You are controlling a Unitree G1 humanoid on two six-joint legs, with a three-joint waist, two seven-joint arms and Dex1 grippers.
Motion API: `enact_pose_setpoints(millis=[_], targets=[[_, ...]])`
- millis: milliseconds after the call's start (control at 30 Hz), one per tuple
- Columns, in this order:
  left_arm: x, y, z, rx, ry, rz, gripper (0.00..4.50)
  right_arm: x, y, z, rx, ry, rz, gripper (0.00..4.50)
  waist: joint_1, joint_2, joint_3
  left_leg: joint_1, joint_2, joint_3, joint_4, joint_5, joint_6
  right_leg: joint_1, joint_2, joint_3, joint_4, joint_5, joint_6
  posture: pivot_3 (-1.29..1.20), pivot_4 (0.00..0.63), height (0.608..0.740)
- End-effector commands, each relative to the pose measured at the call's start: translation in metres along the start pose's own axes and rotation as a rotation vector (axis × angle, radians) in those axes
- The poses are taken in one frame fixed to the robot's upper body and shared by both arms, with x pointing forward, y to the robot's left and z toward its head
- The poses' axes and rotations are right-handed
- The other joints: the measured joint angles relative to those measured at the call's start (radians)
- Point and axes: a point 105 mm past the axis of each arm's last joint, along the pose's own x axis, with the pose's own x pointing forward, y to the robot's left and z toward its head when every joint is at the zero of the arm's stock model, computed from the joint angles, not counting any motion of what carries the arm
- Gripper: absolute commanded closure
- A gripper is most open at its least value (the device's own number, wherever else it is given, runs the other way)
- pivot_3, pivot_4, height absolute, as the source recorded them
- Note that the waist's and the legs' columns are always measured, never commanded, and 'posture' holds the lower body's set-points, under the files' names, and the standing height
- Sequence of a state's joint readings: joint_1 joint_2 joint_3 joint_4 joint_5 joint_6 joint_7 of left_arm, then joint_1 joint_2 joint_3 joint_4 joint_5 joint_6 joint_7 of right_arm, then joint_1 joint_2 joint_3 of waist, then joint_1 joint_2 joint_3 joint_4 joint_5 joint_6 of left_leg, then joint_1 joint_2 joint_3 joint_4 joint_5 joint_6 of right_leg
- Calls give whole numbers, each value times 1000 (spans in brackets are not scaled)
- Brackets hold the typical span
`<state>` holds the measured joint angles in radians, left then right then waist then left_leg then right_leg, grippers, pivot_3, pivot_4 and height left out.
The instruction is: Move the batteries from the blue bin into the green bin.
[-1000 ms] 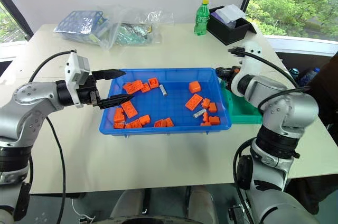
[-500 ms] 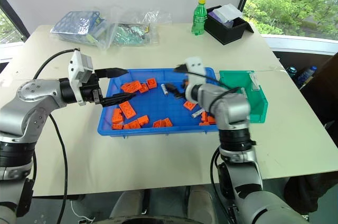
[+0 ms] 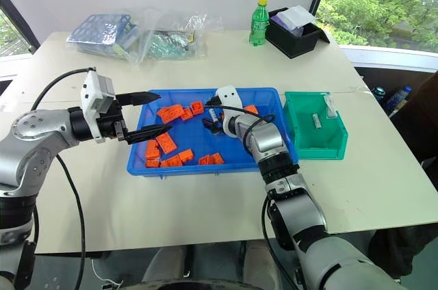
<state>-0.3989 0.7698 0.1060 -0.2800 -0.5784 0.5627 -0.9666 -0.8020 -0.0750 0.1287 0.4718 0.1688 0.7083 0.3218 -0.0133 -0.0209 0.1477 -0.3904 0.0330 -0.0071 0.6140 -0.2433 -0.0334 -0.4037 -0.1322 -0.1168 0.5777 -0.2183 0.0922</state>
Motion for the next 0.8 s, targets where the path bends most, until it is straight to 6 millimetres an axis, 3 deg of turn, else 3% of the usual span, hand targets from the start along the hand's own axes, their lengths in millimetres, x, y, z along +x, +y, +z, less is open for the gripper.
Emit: enact_pose_setpoints(millis=[33, 200, 233, 400, 533, 633, 800], targets=[[-4, 2, 13, 49, -28, 15, 0, -1, 5, 7, 9, -27, 25, 1370, 0, 0, 0, 0, 0, 0, 0, 0, 0, 0, 0, 0, 0, 0, 0, 0, 150, 723], [0, 2, 14, 49, -35, 1, 0, -9, 10, 12, 17, -48, 46, 4137, 0, 0, 0, 0, 0, 0, 0, 0, 0, 0, 0, 0, 0, 0, 0, 0, 150, 723], [1, 2, 14, 48, -37, -3, 0, -13, 10, 15, 22, -56, 49, 4441, 1, 0, 0, 0, 0, 0, 0, 0, 0, 0, 0, 0, 0, 0, 0, 0, 150, 723], [6, 0, 13, 42, -43, -29, 0, -51, -9, 40, 100, -156, -14, 4421, 4, 0, 0, -1, 0, 0, 0, 0, 0, 1, 0, 0, 0, 0, 0, 0, 150, 723], [10, -1, 10, 28, -51, -55, 0, -111, -54, 57, 129, -234, -169, 4421, 17, 0, 0, -1, 0, -1, 0, 0, 0, 0, 0, 0, -1, 0, 0, 0, 150, 723], [15, -4, 6, 20, -52, -82, 0, -159, -90, 54, 140, -241, -316, 4421, 29, 0, 0, -1, 0, 0, 0, 0, 0, 0, -1, 0, -2, 0, 0, 0, 150, 723], [22, -8, 6, 12, -65, -127, 0, -210, -123, 35, 191, -214, -473, 4421, 24, 0, 0, -1, 0, 2, 0, 0, 0, 1, -1, 0, -4, 0, 0, 0, 150, 723]])
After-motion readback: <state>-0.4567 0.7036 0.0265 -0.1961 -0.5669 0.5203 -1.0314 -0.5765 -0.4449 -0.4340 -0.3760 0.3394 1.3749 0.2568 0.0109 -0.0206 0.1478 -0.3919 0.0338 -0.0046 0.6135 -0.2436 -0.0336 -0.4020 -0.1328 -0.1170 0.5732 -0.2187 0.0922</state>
